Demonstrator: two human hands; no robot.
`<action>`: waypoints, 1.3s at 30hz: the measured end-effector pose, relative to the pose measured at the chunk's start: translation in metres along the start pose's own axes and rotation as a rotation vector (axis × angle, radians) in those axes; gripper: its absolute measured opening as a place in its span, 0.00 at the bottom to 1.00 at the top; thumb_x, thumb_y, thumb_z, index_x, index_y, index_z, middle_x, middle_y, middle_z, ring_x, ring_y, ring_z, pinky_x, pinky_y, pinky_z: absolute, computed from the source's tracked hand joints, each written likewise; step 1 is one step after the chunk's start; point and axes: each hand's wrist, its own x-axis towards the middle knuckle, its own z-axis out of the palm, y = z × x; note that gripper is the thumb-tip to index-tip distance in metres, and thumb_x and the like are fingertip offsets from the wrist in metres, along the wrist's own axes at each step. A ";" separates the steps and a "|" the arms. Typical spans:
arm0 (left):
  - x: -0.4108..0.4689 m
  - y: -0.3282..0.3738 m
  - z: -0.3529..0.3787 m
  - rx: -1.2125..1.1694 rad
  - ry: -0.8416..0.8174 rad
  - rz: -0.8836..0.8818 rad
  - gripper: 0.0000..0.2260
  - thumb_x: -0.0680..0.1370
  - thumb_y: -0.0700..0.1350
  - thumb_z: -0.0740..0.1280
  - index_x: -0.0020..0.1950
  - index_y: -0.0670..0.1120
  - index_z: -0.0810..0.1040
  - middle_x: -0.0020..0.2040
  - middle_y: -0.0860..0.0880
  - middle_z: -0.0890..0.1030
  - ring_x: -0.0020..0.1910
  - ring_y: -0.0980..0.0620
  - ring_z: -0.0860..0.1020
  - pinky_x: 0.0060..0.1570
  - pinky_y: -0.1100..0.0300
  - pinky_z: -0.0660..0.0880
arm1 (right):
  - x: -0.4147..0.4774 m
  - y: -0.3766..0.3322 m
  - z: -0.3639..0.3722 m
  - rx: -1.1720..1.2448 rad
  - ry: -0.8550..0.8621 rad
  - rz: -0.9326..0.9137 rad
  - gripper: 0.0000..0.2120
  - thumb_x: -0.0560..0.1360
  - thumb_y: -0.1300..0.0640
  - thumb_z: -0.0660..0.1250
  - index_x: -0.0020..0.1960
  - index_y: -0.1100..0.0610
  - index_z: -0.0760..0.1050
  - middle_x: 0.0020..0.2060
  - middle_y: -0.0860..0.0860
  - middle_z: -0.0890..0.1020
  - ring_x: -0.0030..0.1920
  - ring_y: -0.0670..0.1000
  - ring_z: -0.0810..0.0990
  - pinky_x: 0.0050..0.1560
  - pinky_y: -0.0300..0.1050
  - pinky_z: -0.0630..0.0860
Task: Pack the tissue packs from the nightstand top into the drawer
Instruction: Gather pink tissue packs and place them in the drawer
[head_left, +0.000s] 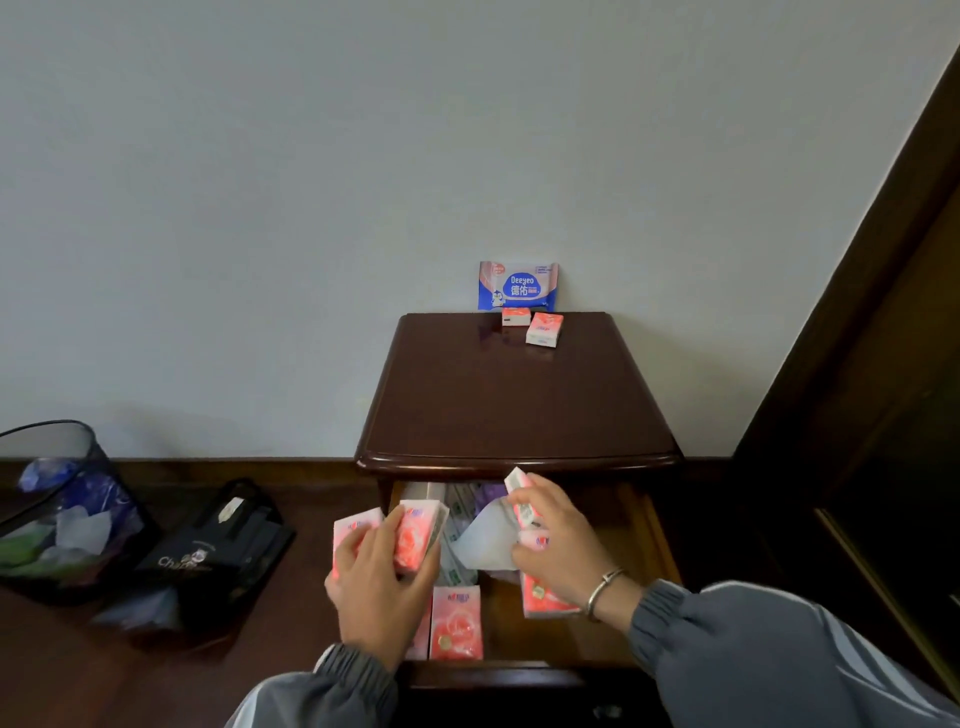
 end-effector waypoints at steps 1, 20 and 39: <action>0.000 0.001 0.001 0.016 -0.007 -0.006 0.27 0.74 0.59 0.68 0.71 0.52 0.70 0.65 0.54 0.76 0.69 0.48 0.64 0.65 0.41 0.65 | -0.005 0.000 0.006 -0.023 0.009 0.001 0.24 0.67 0.61 0.69 0.62 0.51 0.72 0.68 0.44 0.62 0.65 0.48 0.69 0.61 0.37 0.70; 0.000 -0.007 0.005 0.111 -0.007 -0.087 0.27 0.76 0.63 0.60 0.72 0.54 0.67 0.66 0.55 0.75 0.70 0.49 0.64 0.64 0.42 0.60 | -0.043 0.021 -0.031 -0.152 -0.227 0.112 0.21 0.72 0.55 0.70 0.64 0.49 0.73 0.58 0.44 0.75 0.56 0.42 0.75 0.50 0.25 0.67; -0.001 -0.006 0.009 0.178 -0.006 0.020 0.27 0.75 0.63 0.61 0.71 0.53 0.69 0.63 0.54 0.78 0.69 0.49 0.66 0.61 0.44 0.61 | -0.027 0.068 -0.027 -0.116 -0.550 0.241 0.29 0.67 0.57 0.74 0.63 0.40 0.67 0.62 0.45 0.73 0.62 0.44 0.73 0.59 0.34 0.72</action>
